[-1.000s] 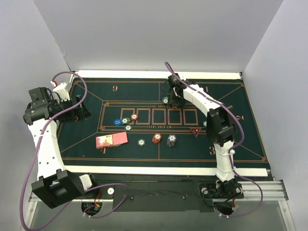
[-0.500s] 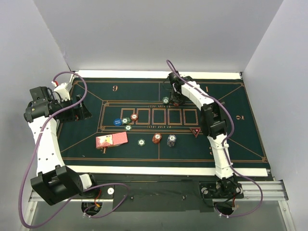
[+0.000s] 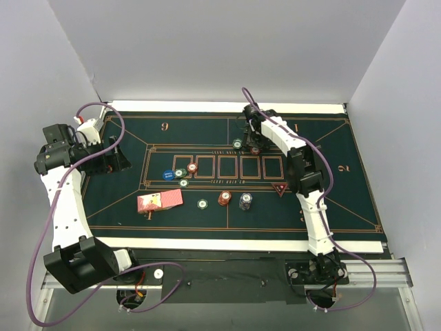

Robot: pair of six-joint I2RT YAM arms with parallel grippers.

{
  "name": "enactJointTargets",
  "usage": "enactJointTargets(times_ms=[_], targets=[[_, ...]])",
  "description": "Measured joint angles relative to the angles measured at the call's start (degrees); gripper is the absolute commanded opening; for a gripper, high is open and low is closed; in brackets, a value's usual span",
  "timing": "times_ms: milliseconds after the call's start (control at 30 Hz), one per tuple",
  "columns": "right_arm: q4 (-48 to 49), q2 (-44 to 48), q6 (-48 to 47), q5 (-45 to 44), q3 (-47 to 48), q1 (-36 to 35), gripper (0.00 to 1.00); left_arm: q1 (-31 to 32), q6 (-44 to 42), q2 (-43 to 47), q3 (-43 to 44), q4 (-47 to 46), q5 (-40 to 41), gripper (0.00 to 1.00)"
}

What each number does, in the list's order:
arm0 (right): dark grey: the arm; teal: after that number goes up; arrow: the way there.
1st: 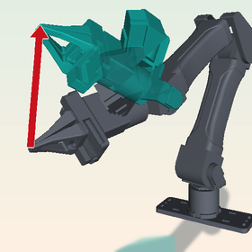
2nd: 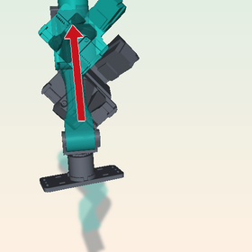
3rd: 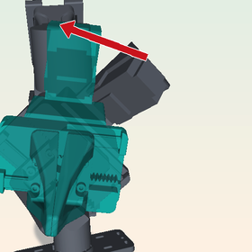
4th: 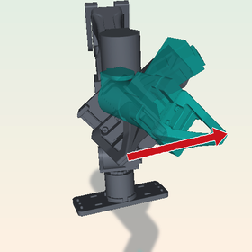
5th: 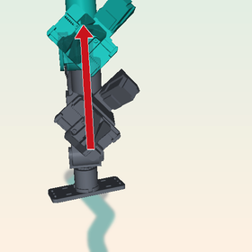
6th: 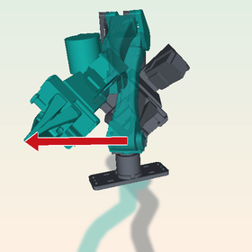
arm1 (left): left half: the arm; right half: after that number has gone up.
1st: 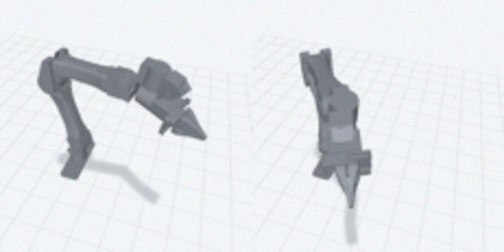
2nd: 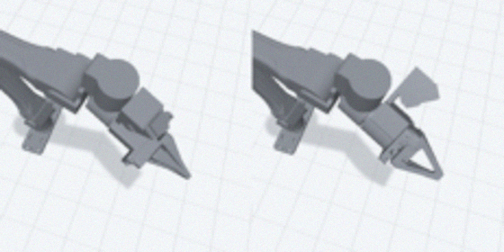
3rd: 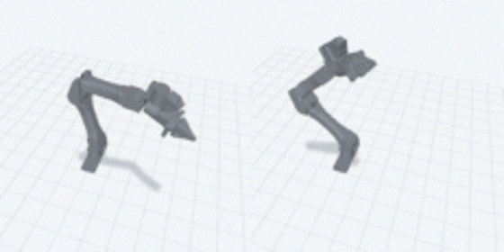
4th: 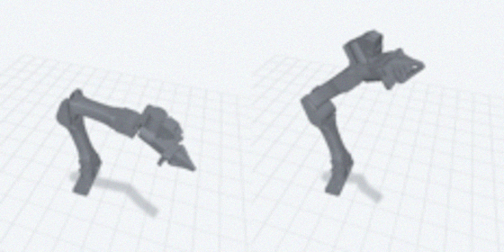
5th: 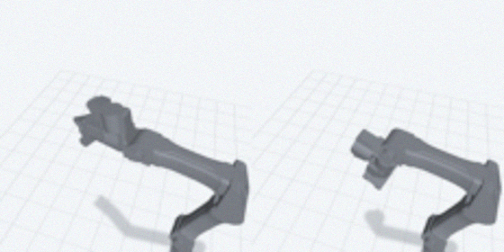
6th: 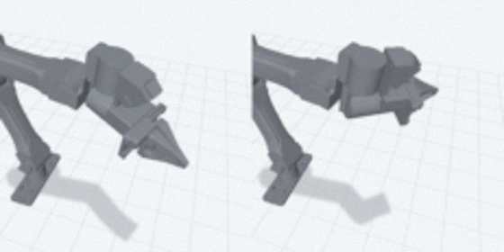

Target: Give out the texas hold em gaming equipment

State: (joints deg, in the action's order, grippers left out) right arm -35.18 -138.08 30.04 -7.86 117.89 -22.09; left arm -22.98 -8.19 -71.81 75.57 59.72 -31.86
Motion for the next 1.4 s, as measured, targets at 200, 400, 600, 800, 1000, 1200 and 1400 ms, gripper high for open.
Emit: enactJointTargets(times_ms=[200, 400, 600, 800, 1000, 1200, 1400], targets=[[-0.44, 0.00, -0.26, 0.15, 0.31, 0.02, 0.71, 0.00, 0.02, 0.00, 0.00, 0.02, 0.04, 0.97], [-1.31, 4.11, -0.33, -0.48, -1.60, -0.35, 0.73, 0.00, 0.02, 0.24, 0.00, 0.09, 0.04, 0.97], [0.35, 20.79, -0.57, -2.05, -11.58, -4.42, 0.78, 0.00, 0.02, 1.44, 0.02, 0.24, 0.07, 0.97], [3.08, 32.20, -2.03, -1.07, -19.85, -17.00, 0.82, 0.00, 0.00, 2.34, 0.04, 0.96, 0.09, 0.97], [3.74, 29.49, -2.73, 1.11, -27.36, -26.58, 0.85, 0.00, 0.00, 3.19, 0.04, 1.27, 0.09, 0.97], [4.37, 26.77, -2.45, 1.51, -32.20, -28.55, 0.86, 0.00, 0.02, 3.50, 0.04, 1.40, 0.09, 0.97], [6.38, 26.25, -1.81, 1.73, -33.81, -28.63, 0.82, 0.00, 0.00, 3.52, 0.04, 1.40, 0.09, 0.97]])
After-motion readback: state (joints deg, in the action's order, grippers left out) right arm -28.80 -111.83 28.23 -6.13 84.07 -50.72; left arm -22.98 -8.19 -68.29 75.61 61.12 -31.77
